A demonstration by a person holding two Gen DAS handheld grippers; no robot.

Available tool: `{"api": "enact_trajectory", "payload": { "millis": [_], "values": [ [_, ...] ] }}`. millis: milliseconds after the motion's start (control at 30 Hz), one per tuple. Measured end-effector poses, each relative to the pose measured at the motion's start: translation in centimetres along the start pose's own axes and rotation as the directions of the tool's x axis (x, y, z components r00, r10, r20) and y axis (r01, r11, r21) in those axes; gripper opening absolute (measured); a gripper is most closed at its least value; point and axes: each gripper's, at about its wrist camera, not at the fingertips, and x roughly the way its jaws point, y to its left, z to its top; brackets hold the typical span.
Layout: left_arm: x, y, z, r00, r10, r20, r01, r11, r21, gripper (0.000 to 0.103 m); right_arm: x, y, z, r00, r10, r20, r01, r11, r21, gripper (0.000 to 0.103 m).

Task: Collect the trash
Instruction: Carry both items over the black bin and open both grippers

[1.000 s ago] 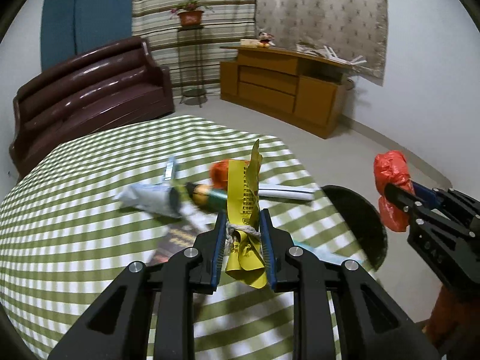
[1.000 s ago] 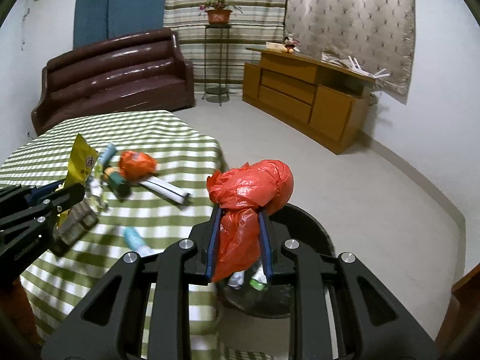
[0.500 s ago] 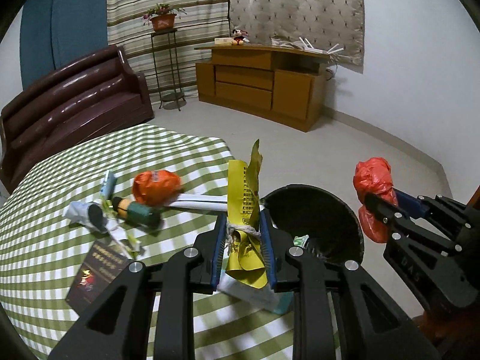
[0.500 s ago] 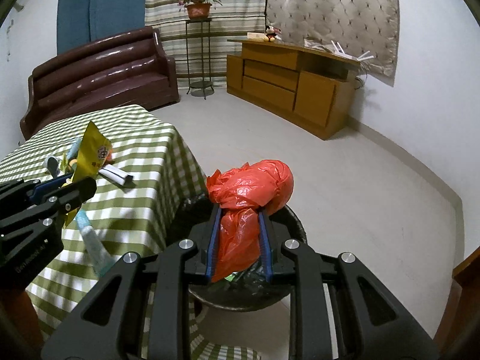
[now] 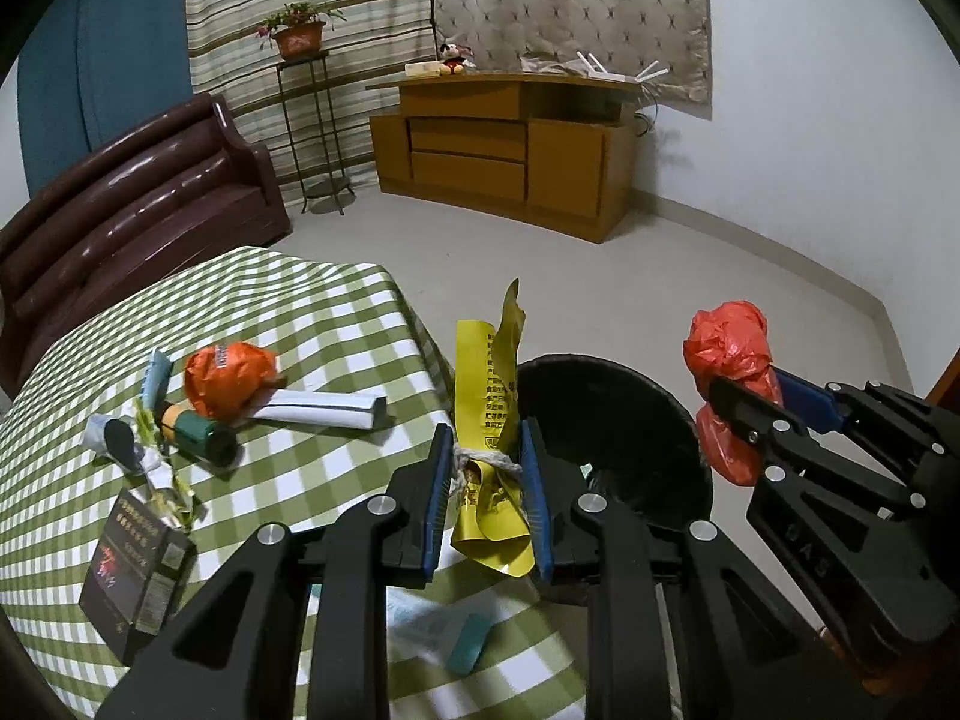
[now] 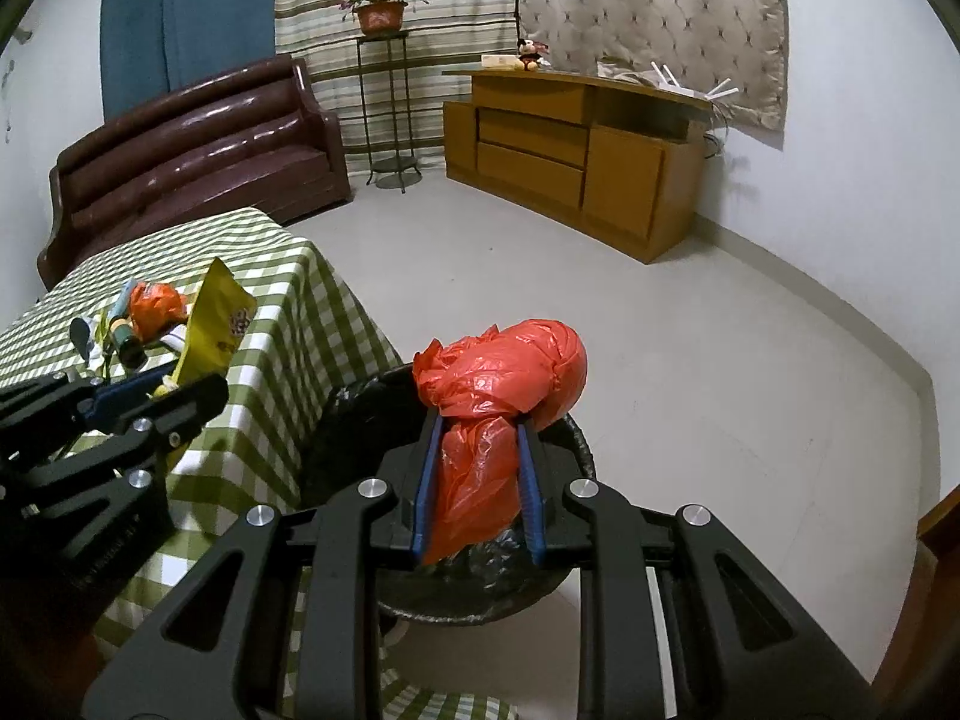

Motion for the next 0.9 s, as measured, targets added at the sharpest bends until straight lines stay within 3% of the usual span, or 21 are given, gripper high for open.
{"api": "enact_trajectory", "payload": {
  "millis": [533, 633, 733, 900],
  "values": [
    [2.2, -0.9, 1.2, 0.999, 0.005, -0.037, -0.005, 1.0, -0.011, 0.025, 1.2, -1.1, -0.4, 1.0, 0.006, -0.008, -0.005, 1.0, 0.022, 0.024],
    [2.5, -1.2, 1.5, 0.999, 0.007, -0.041, -0.007, 1.0, -0.011, 0.034, 1.5, -1.3, -0.3, 1.0, 0.008, -0.011, -0.008, 1.0, 0.029, 0.026],
    [2.6, -1.1, 1.6, 0.999, 0.007, -0.041, -0.007, 1.0, -0.016, 0.037, 1.4, -1.3, -0.4, 1.0, 0.002, -0.007, -0.001, 0.999, 0.038, 0.036],
    [2.6, -1.0, 1.6, 0.999, 0.007, -0.039, -0.007, 1.0, -0.018, 0.044, 1.2, -1.3, -0.4, 1.0, -0.004, -0.004, 0.005, 0.999, 0.043, 0.038]
  ]
}}
